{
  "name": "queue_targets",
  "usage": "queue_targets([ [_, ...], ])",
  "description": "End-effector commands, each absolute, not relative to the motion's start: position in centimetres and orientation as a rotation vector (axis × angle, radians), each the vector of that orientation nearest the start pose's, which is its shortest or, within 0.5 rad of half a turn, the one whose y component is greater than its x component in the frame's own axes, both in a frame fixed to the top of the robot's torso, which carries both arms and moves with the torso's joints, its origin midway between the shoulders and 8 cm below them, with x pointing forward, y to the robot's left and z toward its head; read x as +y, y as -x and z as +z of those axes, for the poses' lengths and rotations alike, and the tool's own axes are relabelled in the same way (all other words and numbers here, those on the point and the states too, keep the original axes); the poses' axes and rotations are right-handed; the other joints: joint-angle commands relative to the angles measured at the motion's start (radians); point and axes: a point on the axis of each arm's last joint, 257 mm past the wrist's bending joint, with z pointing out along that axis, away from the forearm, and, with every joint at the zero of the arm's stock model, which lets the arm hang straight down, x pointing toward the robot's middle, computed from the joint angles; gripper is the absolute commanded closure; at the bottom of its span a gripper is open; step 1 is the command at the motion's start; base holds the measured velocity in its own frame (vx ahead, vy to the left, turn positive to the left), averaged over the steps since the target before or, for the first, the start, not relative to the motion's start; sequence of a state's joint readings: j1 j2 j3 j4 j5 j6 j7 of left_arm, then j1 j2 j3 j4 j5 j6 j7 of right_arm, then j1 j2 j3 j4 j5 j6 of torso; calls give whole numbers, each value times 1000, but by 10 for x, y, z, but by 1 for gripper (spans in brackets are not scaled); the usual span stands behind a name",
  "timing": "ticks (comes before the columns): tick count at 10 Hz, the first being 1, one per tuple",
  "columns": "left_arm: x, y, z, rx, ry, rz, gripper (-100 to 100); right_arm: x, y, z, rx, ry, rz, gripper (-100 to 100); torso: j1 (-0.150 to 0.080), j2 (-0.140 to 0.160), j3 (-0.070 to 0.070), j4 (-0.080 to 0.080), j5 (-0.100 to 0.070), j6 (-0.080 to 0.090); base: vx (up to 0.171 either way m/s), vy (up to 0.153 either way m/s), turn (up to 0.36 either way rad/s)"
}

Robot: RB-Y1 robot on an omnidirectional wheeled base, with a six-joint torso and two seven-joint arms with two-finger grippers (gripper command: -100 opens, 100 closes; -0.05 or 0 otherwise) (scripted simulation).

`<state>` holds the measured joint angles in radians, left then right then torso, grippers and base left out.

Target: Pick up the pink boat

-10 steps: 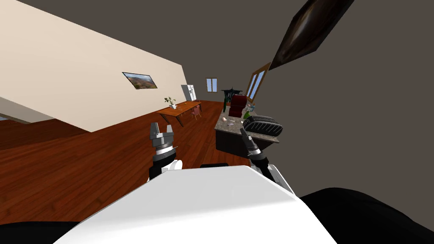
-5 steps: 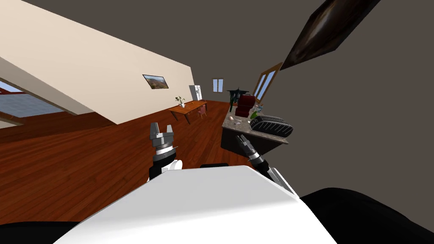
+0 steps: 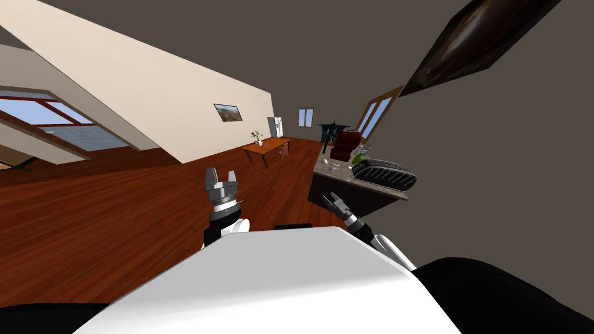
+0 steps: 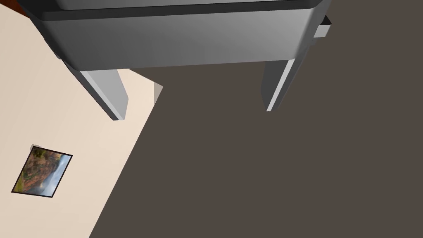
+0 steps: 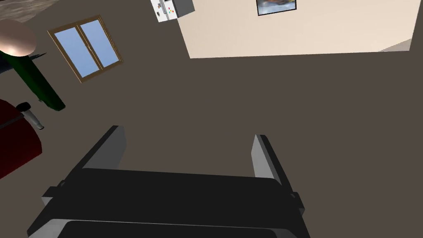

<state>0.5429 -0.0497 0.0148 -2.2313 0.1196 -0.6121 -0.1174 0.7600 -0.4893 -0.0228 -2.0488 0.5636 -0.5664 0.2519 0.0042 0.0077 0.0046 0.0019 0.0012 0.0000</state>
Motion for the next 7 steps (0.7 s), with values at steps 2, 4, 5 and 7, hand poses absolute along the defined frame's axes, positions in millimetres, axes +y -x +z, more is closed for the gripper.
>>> queue_targets([
  [2,310,-325,10,503,706,-1226,0,-266,-290,-249,1698,190,511,-100,-1,0,0,0,0,1,-57,146,117],
  [4,310,-325,10,503,706,-1226,0,-284,-274,-285,1795,258,444,-100,1,-2,-1,0,1,1,-43,153,137],
  [5,310,-325,10,503,706,-1227,0,-284,-274,-286,1800,272,439,-100,2,-1,-1,0,0,0,-36,127,86],
  [7,310,-325,10,503,706,-1227,0,-301,-257,-315,1883,357,376,-100,1,-3,-1,0,0,0,-15,136,124],
])
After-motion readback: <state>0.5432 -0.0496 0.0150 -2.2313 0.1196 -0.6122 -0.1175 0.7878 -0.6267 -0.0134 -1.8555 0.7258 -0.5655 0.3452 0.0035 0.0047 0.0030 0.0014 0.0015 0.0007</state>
